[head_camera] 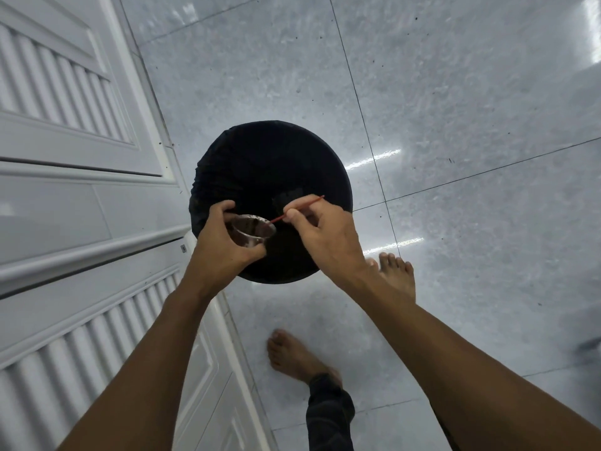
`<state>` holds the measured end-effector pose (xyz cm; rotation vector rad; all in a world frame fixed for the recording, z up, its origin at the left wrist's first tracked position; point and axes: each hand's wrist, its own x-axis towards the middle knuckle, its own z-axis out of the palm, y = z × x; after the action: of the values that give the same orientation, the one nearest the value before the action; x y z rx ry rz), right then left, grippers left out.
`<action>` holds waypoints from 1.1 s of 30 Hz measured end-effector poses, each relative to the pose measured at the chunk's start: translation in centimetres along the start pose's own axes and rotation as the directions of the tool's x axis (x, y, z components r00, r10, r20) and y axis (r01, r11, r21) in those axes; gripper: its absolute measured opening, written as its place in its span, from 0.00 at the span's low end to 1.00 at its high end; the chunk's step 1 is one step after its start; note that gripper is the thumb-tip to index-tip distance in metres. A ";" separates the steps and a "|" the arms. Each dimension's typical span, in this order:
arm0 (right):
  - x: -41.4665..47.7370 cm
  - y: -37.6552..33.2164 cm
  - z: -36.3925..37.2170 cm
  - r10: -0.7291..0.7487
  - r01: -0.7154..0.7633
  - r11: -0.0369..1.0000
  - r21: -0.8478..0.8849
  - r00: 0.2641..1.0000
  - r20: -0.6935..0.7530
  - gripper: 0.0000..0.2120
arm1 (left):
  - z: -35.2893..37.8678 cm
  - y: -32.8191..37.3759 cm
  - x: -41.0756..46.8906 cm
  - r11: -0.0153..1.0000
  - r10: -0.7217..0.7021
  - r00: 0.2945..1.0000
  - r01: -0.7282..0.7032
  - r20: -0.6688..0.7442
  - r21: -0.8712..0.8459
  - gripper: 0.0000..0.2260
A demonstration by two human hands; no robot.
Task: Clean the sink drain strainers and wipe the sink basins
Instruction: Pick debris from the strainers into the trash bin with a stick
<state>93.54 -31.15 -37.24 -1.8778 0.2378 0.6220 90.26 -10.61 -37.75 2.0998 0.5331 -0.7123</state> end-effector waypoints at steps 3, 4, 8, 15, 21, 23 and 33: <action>-0.9 -0.4 1.1 -0.059 0.066 0.996 -0.056 0.991 0.120 0.08 | 1.3 0.1 -0.7 0.996 0.087 0.993 -0.086 -0.074 0.017 0.46; -1.0 -0.5 1.4 -0.067 0.076 0.995 -0.072 0.991 0.118 0.09 | 1.6 0.2 -0.9 0.994 0.108 0.990 -0.107 -0.093 0.013 0.47; -1.0 -0.3 0.9 -0.104 0.110 0.976 -0.190 0.994 0.042 0.10 | 2.1 0.2 -1.3 0.990 0.141 0.982 -0.141 -0.124 0.008 0.47; -2.3 0.5 0.2 -0.184 0.189 0.933 -0.305 0.982 0.047 0.11 | 2.1 0.0 -1.3 0.987 0.161 0.978 -0.159 -0.136 0.027 0.47; -1.9 0.9 0.2 -0.174 0.146 0.904 -0.403 0.984 -0.033 0.11 | 2.1 -0.5 -1.8 0.992 0.125 0.983 -0.124 -0.135 0.020 0.48; -2.1 1.0 0.3 -0.202 0.173 0.920 -0.353 0.978 -0.047 0.10 | 2.0 -0.6 -1.5 0.995 0.101 0.984 -0.099 -0.146 0.015 0.48; -0.9 1.9 0.6 -0.165 0.145 0.962 -0.232 0.984 -0.070 0.11 | 1.5 -1.7 -0.7 0.997 0.027 0.995 -0.021 -0.099 0.068 0.52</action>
<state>91.75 -31.43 -38.45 -2.1234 0.0774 0.4747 88.29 -10.97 -39.01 2.2094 0.5445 -0.6216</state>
